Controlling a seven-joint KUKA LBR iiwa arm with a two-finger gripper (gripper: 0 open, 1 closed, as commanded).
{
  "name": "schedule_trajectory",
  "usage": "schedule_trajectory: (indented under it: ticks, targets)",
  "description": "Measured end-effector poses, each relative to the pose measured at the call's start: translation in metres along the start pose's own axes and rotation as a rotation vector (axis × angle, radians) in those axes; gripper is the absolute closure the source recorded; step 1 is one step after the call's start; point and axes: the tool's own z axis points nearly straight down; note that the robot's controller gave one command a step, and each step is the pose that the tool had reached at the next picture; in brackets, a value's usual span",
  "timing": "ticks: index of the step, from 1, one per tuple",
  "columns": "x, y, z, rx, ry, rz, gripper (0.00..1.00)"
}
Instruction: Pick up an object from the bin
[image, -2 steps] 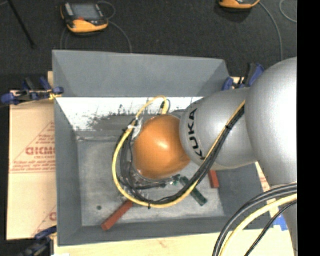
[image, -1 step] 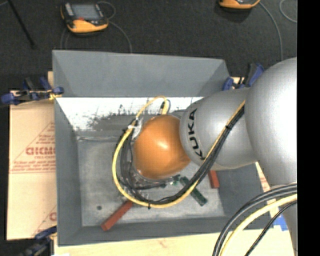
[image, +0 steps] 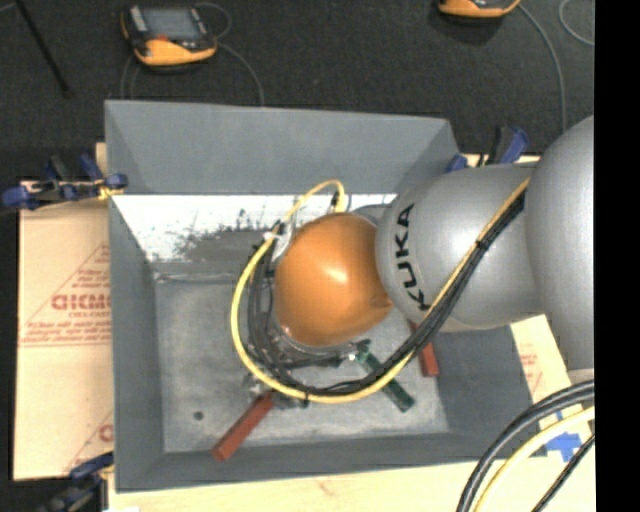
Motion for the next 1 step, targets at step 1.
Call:
schedule_trajectory:
  ticks: [1]
  targets:
    - [0.0118,0.0023,-0.1076,0.007,-0.006,-0.041,1.0]
